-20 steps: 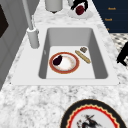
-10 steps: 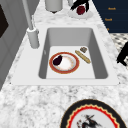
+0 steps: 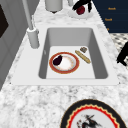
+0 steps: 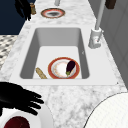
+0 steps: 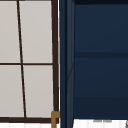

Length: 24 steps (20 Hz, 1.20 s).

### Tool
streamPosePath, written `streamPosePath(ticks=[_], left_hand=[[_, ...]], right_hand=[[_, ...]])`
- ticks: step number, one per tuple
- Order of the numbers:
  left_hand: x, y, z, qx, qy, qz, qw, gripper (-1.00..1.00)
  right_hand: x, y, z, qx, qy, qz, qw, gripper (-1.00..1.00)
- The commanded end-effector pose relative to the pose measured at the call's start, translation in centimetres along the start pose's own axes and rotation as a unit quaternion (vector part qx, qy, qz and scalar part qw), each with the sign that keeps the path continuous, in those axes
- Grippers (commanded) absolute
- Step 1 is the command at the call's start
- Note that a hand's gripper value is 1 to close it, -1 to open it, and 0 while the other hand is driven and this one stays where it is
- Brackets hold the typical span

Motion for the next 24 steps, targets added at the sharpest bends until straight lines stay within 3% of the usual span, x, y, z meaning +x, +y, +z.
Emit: streamPosePath(ticks=[1, 10, 18, 22, 24], left_hand=[[0.0, 0.0, 0.0, 0.000, 0.000, 0.000, 1.0000, 0.00], [0.0, 0.0, 0.0, 0.000, 0.000, 0.000, 1.0000, 0.00], [0.0, 0.0, 0.0, 0.000, 0.000, 0.000, 1.0000, 0.00], [0.0, 0.0, 0.0, 0.000, 0.000, 0.000, 1.0000, 0.00], [0.0, 0.0, 0.0, 0.000, 0.000, 0.000, 1.0000, 0.00]], right_hand=[[2.4, -0.6, 1.3, 0.000, 0.001, -0.018, 0.9998, -1.00], [8.1, -0.6, 4.6, -0.003, -0.008, -0.026, 0.9996, -1.00], [13.4, -0.6, 6.0, -0.081, 0.001, -0.018, 0.9966, -1.00], [16.4, -0.8, 6.0, -0.100, 0.001, -0.007, 0.9949, -1.00], [17.4, -0.9, 5.9, -0.105, -0.015, 0.002, 0.9944, -1.00]])
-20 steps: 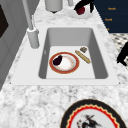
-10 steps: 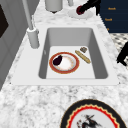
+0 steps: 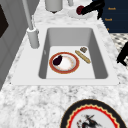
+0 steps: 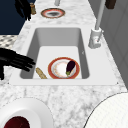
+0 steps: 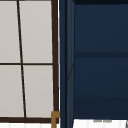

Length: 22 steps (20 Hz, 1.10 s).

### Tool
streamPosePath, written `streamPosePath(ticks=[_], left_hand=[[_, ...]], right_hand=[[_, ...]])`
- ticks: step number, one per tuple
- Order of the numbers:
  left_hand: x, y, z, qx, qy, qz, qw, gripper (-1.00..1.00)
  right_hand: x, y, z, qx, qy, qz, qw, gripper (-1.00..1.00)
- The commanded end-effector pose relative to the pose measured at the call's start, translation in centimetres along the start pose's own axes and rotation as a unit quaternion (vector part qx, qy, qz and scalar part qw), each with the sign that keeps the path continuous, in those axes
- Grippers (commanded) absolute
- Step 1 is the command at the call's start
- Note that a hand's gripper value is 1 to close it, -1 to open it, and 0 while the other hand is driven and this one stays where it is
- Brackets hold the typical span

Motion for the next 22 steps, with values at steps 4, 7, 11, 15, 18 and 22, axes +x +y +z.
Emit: streamPosePath(ticks=[4, 7, 11, 15, 18, 22], left_hand=[[0.0, 0.0, 0.0, 0.000, 0.000, 0.000, 1.0000, 0.00], [0.0, 0.0, 0.0, 0.000, 0.000, 0.000, 1.0000, 0.00], [0.0, 0.0, 0.0, 0.000, 0.000, 0.000, 1.0000, 0.00], [0.0, 0.0, 0.0, 0.000, 0.000, 0.000, 1.0000, 0.00], [0.0, 0.0, 0.0, 0.000, 0.000, 0.000, 1.0000, 0.00], [0.0, 0.0, 0.0, 0.000, 0.000, 0.000, 1.0000, 0.00]], right_hand=[[4.2, -0.4, -0.3, -0.056, -0.020, 0.007, 0.9982, -1.00], [5.9, -0.3, -1.1, -0.059, -0.022, 0.006, 0.9980, -1.00], [5.6, 0.0, -1.0, -0.050, -0.030, -0.013, 0.9982, -1.00], [6.3, 0.2, -1.0, -0.053, -0.049, -0.006, 0.9973, -1.00], [6.2, -0.3, -1.4, -0.076, -0.047, -0.002, 0.9960, -1.00], [6.8, -2.0, -4.6, -0.081, -0.033, -0.013, 0.9961, -1.00]])
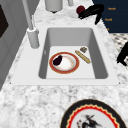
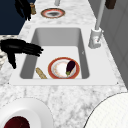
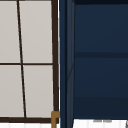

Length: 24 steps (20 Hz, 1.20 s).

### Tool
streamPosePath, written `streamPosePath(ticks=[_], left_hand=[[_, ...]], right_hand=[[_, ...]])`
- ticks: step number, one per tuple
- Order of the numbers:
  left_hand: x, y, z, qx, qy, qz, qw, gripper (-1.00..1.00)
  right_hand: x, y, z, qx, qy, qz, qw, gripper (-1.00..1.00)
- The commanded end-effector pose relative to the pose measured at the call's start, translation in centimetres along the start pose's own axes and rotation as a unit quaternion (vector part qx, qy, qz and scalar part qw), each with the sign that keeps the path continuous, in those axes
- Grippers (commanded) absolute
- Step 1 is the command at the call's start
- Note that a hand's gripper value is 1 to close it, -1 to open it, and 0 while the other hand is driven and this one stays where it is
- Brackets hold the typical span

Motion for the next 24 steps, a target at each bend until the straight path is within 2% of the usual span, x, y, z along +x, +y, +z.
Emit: streamPosePath(ticks=[1, 11, 15, 24], left_hand=[[0.0, 0.0, 0.0, 0.000, 0.000, 0.000, 1.0000, 0.00], [0.0, 0.0, 0.0, 0.000, 0.000, 0.000, 1.0000, 0.00], [0.0, 0.0, 0.0, 0.000, 0.000, 0.000, 1.0000, 0.00], [0.0, 0.0, 0.0, 0.000, 0.000, 0.000, 1.0000, 0.00]], right_hand=[[0.0, -1.5, -2.6, -0.031, 0.016, -0.003, 0.9994, -1.00], [0.7, -5.0, -9.7, -0.054, 0.028, -0.001, 0.9981, -1.00], [1.1, -6.8, -12.5, -0.050, 0.035, -0.002, 0.9981, -1.00], [2.5, -11.5, -17.5, -0.065, 0.069, 0.002, 0.9955, -1.00]])
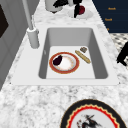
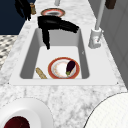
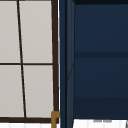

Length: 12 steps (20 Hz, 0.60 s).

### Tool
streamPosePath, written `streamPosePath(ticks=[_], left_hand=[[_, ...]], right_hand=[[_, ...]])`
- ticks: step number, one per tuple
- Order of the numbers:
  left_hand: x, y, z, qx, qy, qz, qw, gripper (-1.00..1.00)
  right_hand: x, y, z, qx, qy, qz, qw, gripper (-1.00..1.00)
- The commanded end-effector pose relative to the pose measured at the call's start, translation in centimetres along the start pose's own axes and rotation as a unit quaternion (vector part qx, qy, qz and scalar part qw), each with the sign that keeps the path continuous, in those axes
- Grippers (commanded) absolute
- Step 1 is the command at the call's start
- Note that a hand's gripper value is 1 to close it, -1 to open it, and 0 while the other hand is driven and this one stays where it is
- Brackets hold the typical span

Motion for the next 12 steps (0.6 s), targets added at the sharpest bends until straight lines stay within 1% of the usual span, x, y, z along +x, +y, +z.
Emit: streamPosePath(ticks=[1, 5, 9, 10, 11, 12], left_hand=[[0.0, 0.0, 0.0, 0.000, 0.000, 0.000, 1.0000, 0.00], [0.0, 0.0, 0.0, 0.000, 0.000, 0.000, 1.0000, 0.00], [0.0, 0.0, 0.0, 0.000, 0.000, 0.000, 1.0000, 0.00], [0.0, 0.0, 0.0, 0.000, 0.000, 0.000, 1.0000, 0.00], [0.0, 0.0, 0.0, 0.000, 0.000, 0.000, 1.0000, 0.00], [0.0, 0.0, 0.0, 0.000, 0.000, 0.000, 1.0000, 0.00]], right_hand=[[0.8, -1.8, -2.1, -0.019, 0.027, 0.001, 0.9995, -1.00], [1.7, -3.9, -4.3, -0.027, 0.041, 0.001, 0.9988, -1.00], [2.7, -6.0, -6.4, -0.025, 0.057, 0.001, 0.9981, -1.00], [2.9, -6.3, -6.9, -0.020, 0.060, 0.001, 0.9980, -1.00], [3.2, -6.3, -7.5, -0.005, 0.058, 0.000, 0.9983, -1.00], [3.4, -6.3, -8.1, 0.016, 0.049, -0.001, 0.9986, -1.00]])
